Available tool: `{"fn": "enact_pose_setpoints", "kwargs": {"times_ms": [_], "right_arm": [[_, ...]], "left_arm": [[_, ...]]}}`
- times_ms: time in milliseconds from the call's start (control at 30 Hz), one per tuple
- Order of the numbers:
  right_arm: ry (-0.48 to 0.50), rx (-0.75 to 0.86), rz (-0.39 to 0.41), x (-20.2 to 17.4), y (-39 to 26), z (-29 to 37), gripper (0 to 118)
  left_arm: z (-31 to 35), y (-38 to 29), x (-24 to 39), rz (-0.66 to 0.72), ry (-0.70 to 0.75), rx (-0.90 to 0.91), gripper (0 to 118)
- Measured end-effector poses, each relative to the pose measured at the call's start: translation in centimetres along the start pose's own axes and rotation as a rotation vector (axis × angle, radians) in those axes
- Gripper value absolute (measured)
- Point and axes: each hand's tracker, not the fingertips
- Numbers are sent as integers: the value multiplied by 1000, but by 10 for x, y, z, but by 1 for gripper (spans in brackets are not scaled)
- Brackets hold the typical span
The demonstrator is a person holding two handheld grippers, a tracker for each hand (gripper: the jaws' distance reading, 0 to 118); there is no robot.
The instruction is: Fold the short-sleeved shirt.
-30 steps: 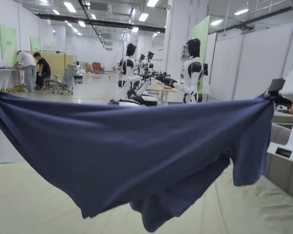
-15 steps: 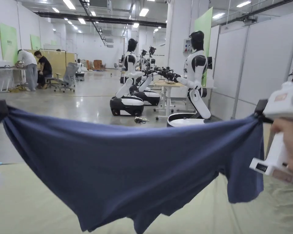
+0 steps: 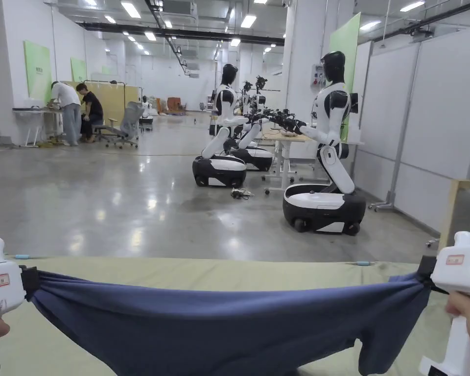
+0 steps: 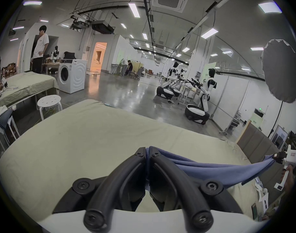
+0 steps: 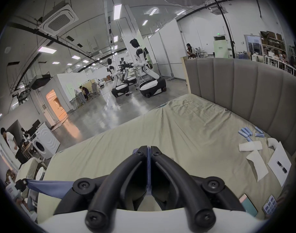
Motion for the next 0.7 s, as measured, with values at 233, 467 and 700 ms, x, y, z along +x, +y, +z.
{"fn": "enact_pose_setpoints", "kwargs": {"times_ms": [233, 467, 700], "right_arm": [[-6, -98, 67, 56, -91, 97, 3], [-23, -236, 57, 125, -216, 143, 3], [-105, -224, 79, 146, -298, 159, 34]], "left_arm": [[115, -82, -34, -2, 6, -88, 0], [203, -210, -83, -79, 30, -288, 0], [205, -285, -103, -100, 40, -377, 6]]}}
